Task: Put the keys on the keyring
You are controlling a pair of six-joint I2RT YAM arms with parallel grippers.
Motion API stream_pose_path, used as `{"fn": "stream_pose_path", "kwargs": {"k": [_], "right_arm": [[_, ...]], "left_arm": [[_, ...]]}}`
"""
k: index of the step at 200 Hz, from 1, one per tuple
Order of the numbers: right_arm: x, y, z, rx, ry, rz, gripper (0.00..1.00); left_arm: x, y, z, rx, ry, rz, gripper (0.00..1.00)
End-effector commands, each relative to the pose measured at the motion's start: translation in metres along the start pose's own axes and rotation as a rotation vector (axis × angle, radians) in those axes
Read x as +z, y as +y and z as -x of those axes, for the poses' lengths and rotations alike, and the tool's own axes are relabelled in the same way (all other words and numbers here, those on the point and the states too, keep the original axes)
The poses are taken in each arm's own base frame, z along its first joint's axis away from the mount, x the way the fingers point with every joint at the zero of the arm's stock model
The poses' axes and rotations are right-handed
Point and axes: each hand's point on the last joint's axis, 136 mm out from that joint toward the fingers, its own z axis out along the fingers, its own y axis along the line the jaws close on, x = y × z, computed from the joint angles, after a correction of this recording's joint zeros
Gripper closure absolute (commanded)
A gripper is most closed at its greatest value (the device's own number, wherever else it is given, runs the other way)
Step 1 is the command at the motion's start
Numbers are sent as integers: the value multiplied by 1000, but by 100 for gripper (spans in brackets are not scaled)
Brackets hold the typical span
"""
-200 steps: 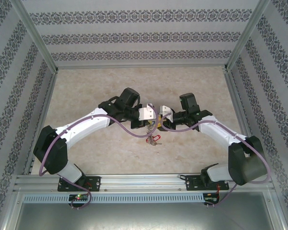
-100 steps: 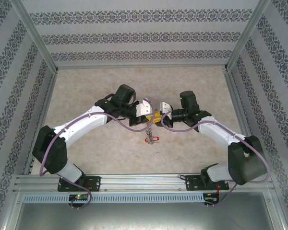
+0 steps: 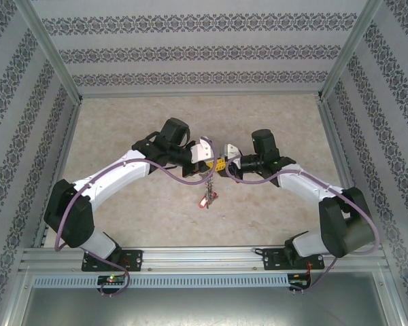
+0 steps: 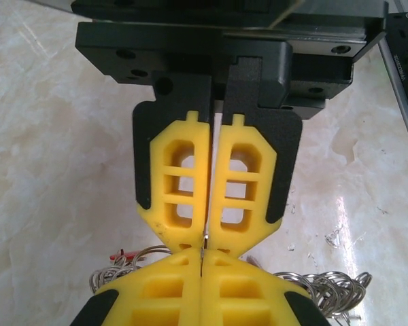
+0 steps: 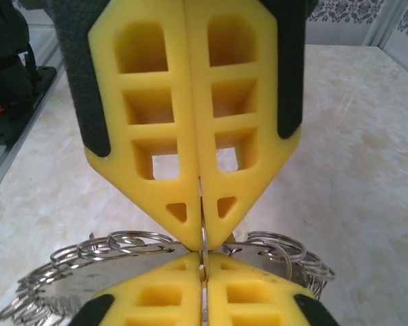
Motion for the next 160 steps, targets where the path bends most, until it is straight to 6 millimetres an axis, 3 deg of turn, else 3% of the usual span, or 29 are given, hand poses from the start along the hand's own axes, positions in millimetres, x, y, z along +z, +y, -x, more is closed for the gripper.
{"fn": "stream_pose_path", "kwargs": {"k": [1,32,77,109,134,160], "right_arm": [[6,2,7,13,-54,24,97],[4,1,13,25,-100,19,100],[1,1,12,29,-124,3,100],[-1,0,10,14,-131,-18,100],[-4,-1,9,2,-131,-41,100],[-5,-3,7,-4,-132,-65,100]], "left_arm": [[-11,8,26,23,-109,31,100],[-12,13,27,-14,-124,34,100],[-21,9,25,-90,-172,-38,67],[-20,1,12,-155,-159,-91,63],[-28,0,16,-179,-194,-99,61],[-23,-3,9,-202,-162,-136,60]]}}
